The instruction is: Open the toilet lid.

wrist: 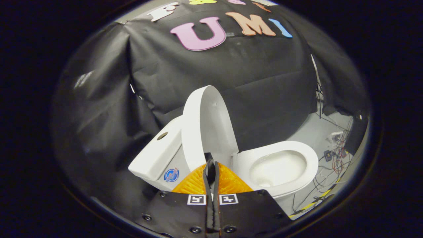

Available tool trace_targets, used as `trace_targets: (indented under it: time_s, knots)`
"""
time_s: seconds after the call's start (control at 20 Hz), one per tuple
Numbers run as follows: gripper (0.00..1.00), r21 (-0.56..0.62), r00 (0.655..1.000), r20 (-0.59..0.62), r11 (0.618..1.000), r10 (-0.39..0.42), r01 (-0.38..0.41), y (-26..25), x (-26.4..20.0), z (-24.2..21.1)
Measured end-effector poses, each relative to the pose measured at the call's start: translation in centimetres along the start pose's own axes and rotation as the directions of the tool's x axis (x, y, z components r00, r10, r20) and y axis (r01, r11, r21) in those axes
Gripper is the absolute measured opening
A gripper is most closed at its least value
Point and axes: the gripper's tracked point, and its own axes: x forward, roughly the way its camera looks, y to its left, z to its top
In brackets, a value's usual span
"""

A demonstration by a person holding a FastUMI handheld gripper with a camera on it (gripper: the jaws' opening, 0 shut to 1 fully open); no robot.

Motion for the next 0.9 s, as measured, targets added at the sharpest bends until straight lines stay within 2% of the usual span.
trace_targets:
  time_s: [0.55, 0.9]
  knots:
    - [0.01, -0.127, 0.999, -0.018, 0.991, 0.038, -0.039, 5.9, 1.8, -1.5]
    - [0.01, -0.25, 1.0, 0.001, 0.968, -0.013, 0.013, 7.4, 2.3, -1.5]
